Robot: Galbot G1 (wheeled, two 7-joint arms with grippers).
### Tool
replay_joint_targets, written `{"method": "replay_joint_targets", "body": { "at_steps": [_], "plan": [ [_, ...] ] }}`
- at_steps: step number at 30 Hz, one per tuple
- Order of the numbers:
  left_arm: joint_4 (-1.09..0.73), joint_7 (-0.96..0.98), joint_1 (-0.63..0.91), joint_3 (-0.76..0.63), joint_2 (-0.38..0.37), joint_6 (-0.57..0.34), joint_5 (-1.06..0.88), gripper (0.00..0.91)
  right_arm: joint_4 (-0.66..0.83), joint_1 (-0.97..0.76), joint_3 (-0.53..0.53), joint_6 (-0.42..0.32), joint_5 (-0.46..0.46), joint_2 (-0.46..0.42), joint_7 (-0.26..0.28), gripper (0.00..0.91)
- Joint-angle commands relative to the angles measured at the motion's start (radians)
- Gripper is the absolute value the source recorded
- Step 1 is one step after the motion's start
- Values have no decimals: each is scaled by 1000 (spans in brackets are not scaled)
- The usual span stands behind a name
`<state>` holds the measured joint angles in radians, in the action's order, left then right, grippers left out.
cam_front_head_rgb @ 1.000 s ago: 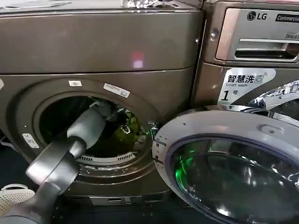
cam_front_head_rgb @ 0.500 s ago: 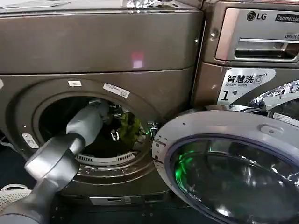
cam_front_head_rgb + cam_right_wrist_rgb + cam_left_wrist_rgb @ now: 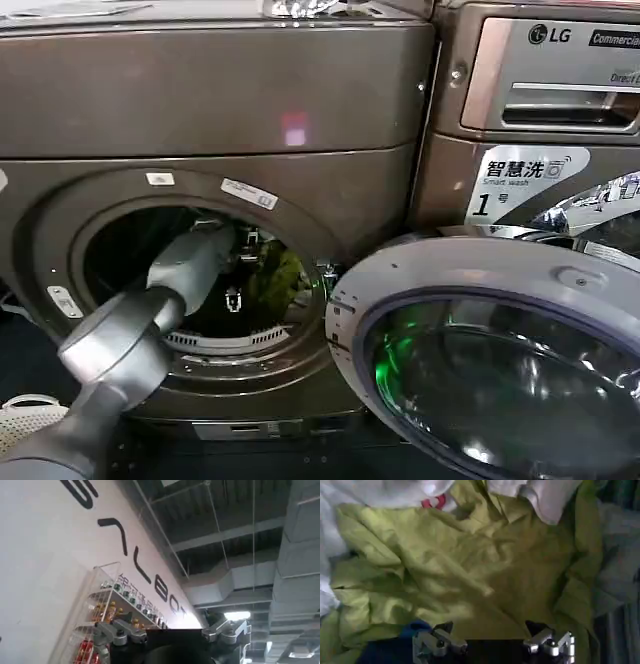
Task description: Grasp the clothes from the dryer.
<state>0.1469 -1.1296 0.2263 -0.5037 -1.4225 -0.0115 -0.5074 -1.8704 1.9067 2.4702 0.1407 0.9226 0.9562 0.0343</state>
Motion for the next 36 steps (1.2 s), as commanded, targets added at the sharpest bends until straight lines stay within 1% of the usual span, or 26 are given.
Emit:
{"method": "replay_joint_targets", "body": {
  "at_steps": [1,5,6,7,8,10,11,12,13,14,19,21,25,27,28,36],
  "plan": [
    [-21,-11,-12,-27,-10,8,-21,907,1,-1,0,-1,-1,-2,0,907],
    [-22,-10,-16,-27,-12,11,-19,907,3,-1,0,-2,-2,-3,1,907],
    [-23,-10,-16,-27,-12,12,-19,853,4,-2,0,-2,-2,-2,2,907],
    [-23,-8,-16,-27,-11,13,-19,739,5,-3,0,-2,-2,-2,3,907],
    [-23,-6,-16,-27,-11,14,-17,569,6,-4,-1,-3,-3,-2,3,907],
    [-24,-4,-18,-27,-12,16,-16,444,5,-6,-3,-3,-3,-2,3,907],
    [-24,-3,-18,-27,-12,16,-16,364,5,-6,-3,-3,-3,-2,3,907],
    [-26,-2,-21,-28,-12,18,-17,364,4,-7,-4,-3,-3,-2,4,907],
    [-26,-2,-21,-28,-12,18,-17,319,4,-8,-5,-3,-3,-2,4,907],
    [-28,2,-23,-29,-11,18,-17,296,5,-8,-5,-3,-4,-2,5,907],
    [-29,4,-27,-30,-10,19,-15,228,6,-10,-8,-4,-5,-1,5,907],
    [-29,4,-27,-31,-10,19,-15,171,7,-10,-8,-4,-5,-3,5,907],
    [-28,6,-27,-31,-10,20,-13,137,9,-12,-10,-4,-5,-12,4,907],
    [-28,5,-26,-32,-8,19,-13,68,10,-13,-11,-4,-5,-15,4,907],
    [-28,7,-26,-31,-8,19,-10,0,10,-14,-11,-4,-5,-16,4,907],
    [-25,13,-23,-30,-7,18,2,0,15,-21,-18,-4,-8,-20,4,907]
  ]
}}
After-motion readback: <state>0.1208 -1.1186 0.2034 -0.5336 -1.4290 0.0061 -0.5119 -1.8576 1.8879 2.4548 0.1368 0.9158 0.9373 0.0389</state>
